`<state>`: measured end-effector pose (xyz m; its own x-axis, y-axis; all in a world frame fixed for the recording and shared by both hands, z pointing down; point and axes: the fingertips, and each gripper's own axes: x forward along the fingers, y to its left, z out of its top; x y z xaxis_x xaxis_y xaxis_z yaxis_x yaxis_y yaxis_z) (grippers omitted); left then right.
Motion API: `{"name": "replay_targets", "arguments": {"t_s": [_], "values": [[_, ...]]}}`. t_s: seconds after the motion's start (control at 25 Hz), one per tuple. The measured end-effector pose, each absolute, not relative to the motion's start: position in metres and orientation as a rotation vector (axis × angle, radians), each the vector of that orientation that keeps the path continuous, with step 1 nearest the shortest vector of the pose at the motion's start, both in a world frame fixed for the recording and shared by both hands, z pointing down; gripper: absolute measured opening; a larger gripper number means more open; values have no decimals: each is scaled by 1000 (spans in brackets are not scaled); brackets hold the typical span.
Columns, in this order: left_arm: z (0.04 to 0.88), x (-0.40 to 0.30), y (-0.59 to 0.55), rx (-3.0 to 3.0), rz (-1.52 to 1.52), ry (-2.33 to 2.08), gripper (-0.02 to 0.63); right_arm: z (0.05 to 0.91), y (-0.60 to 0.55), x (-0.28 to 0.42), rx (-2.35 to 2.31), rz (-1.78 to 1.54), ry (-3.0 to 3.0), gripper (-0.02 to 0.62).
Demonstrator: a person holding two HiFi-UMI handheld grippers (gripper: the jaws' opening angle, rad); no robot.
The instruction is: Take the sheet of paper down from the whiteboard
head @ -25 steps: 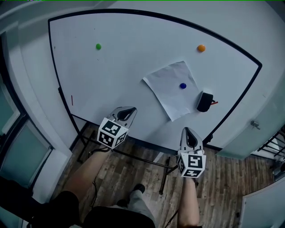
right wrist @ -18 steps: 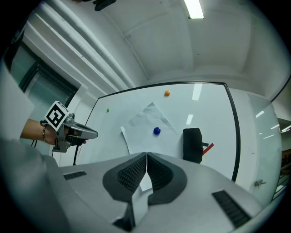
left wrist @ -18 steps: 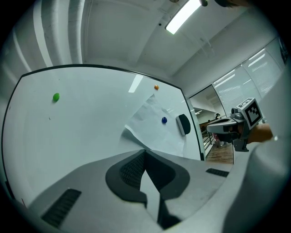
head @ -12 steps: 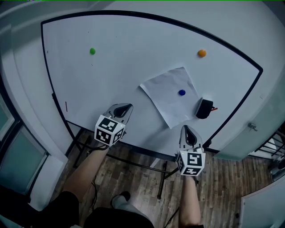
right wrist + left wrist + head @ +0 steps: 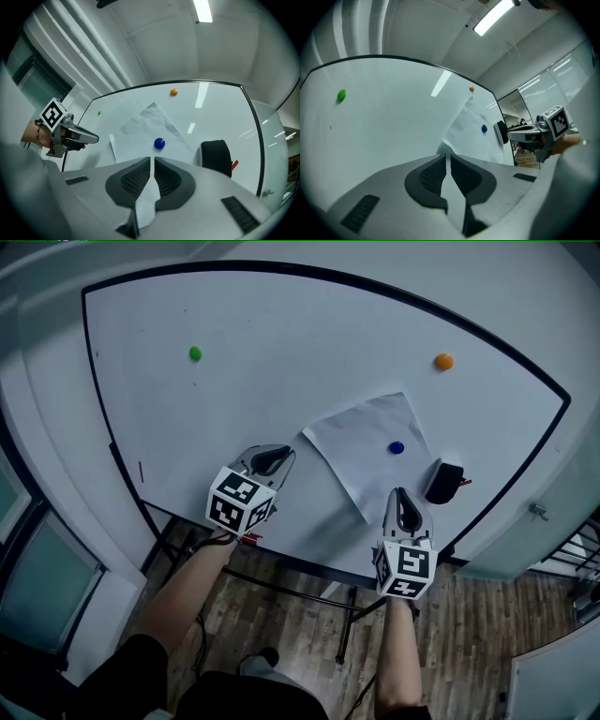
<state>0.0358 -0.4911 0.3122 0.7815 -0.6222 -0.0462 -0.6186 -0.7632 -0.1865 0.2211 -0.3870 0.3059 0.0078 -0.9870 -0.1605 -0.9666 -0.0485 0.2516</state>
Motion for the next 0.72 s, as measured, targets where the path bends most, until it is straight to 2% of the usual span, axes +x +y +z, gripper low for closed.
{"name": "replay_targets", "arguments": {"t_s": [0.2, 0.28, 0.32, 0.48, 0.72], "values": [[301, 49, -501, -2793, -38, 936, 28, 283, -402, 224, 2226, -501, -2112, 29], [298, 53, -506, -2805, -40, 928, 113, 275, -409, 222, 2231, -508, -2119, 49], [297, 55, -508, -2809, -40, 926, 130, 272, -412, 222, 2232, -510, -2121, 61], [291, 60, -511, -2815, -32, 918, 130, 264, -424, 224, 2236, -535, -2093, 90], [289, 69, -517, -2841, -40, 899, 130, 262, -439, 228, 2238, -553, -2049, 100]]}}
